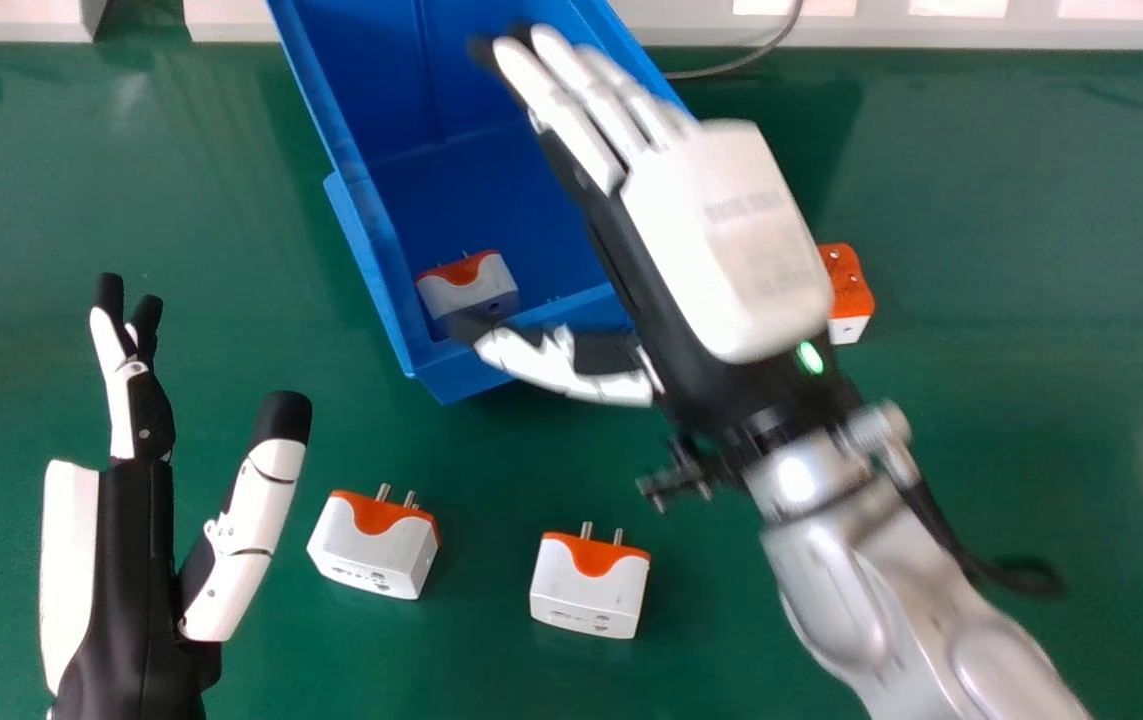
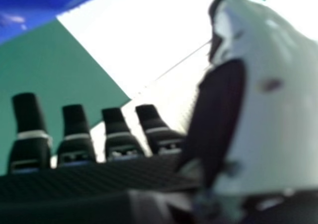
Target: Pick all objects and put in blue box
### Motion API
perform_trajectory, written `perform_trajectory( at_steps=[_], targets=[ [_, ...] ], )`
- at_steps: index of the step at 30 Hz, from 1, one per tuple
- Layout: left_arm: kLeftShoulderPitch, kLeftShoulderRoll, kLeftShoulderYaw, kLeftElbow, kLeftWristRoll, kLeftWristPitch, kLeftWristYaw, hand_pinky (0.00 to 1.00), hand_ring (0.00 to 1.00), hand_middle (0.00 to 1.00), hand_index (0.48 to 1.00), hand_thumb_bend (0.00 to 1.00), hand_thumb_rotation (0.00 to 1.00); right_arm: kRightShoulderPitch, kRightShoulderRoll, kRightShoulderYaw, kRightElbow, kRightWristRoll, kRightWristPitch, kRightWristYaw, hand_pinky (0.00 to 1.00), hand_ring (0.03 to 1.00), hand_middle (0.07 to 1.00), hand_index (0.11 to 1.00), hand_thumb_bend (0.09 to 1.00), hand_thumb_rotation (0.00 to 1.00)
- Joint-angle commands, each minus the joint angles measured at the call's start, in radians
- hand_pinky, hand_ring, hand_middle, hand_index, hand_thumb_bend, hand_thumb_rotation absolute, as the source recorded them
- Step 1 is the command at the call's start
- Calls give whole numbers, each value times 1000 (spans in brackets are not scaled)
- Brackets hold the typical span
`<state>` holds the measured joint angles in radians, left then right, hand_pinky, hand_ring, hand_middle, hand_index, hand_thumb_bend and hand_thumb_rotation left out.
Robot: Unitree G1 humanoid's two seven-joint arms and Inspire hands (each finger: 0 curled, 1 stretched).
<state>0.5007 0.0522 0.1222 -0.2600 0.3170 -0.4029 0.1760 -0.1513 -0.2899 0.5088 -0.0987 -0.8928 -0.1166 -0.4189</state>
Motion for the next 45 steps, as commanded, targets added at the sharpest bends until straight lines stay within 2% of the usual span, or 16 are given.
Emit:
perform_trajectory(
  at_steps=[1, 3, 8, 11, 16, 25, 29, 31, 36, 41, 45],
  targets=[
    [6, -2, -3, -16, 11, -13, 11, 1000, 1000, 1000, 1000, 641, 898, 84, -31, -26, -56, 5, -48, -36, 687, 859, 909, 893, 375, 520],
    [6, -2, -4, -18, 10, -7, 11, 1000, 1000, 1000, 1000, 653, 902, 158, -57, -39, -71, 2, -77, -46, 674, 838, 891, 873, 385, 473],
    [3, -1, -6, -12, 1, -13, 9, 1000, 1000, 1000, 1000, 652, 892, 274, -101, -65, -80, 8, -141, -36, 714, 842, 890, 869, 349, 467],
    [1, -1, -6, -10, 7, -14, 13, 1000, 1000, 1000, 1000, 654, 894, 333, -122, -69, -65, 1, -175, -50, 702, 837, 880, 851, 380, 396],
    [0, 2, -3, -15, 7, -14, 12, 1000, 1000, 1000, 1000, 630, 900, 395, -121, -76, -9, -2, -220, -77, 669, 806, 849, 822, 432, 320],
    [-7, 11, 4, -15, -1, -12, 6, 1000, 1000, 1000, 1000, 631, 885, 390, -90, -46, 90, -65, -193, -73, 675, 807, 843, 820, 412, 366],
    [-12, 15, 7, -17, -2, -11, 5, 1000, 1000, 1000, 1000, 635, 886, 367, -67, -25, 139, -86, -163, -57, 672, 797, 833, 799, 428, 337],
    [-15, 16, 7, -18, -8, -7, 1, 1000, 1000, 1000, 1000, 634, 884, 349, -57, -15, 164, -94, -147, -49, 668, 790, 828, 791, 425, 332],
    [-25, 20, 8, -16, -11, -4, -4, 1000, 1000, 1000, 1000, 629, 877, 302, -37, 4, 209, -101, -111, -16, 666, 787, 826, 793, 415, 331],
    [-27, 20, 7, -20, -12, 2, -5, 1000, 1000, 1000, 1000, 632, 879, 253, -18, 22, 272, -98, -101, -22, 636, 765, 801, 771, 435, 302],
    [-32, 22, 10, -21, -15, 7, -6, 1000, 1000, 1000, 1000, 640, 880, 214, -6, 35, 315, -103, -87, -25, 626, 755, 794, 760, 432, 304]
  ],
)
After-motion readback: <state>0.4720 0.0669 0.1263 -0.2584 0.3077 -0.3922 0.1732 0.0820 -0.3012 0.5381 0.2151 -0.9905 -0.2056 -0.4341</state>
